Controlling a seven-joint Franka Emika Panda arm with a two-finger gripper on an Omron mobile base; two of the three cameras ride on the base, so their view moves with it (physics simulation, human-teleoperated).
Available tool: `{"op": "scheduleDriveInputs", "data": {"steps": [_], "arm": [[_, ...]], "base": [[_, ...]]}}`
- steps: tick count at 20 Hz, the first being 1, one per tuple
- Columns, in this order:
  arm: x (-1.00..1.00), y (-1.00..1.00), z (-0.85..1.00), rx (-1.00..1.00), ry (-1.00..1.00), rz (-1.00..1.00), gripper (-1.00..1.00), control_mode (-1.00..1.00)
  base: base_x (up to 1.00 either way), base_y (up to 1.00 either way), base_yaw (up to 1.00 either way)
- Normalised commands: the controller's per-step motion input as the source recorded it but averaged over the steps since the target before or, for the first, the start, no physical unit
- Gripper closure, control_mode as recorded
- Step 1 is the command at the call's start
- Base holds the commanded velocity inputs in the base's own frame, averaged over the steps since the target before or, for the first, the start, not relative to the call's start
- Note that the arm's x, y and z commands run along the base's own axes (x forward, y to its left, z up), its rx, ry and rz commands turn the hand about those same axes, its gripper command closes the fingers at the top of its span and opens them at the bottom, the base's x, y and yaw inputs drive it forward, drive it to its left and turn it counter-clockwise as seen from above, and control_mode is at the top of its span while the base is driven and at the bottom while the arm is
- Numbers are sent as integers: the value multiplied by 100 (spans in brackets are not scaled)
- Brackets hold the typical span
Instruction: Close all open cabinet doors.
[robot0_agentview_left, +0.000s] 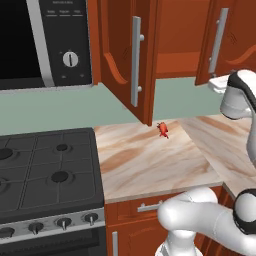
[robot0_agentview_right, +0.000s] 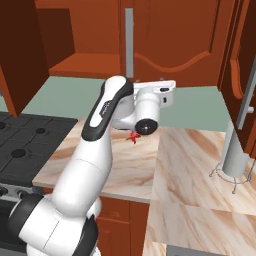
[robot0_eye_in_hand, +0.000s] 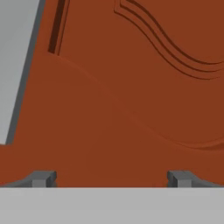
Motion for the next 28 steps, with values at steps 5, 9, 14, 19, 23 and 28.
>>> {"op": "scheduleDriveInputs", "data": {"steps": [5,9,14,19,23,28], "arm": [[36,9,0,0,0,-11,-100,-100],[36,2,0,0,0,-8,-100,-100],[33,1,0,0,0,-7,-100,-100],[23,0,3,1,1,-1,-100,-100],[24,0,2,0,2,0,-100,-100],[19,0,2,0,3,0,-100,-100]], "base": [[0,0,0],[0,0,0],[0,0,0],[0,0,0],[0,0,0],[0,0,0]]}}
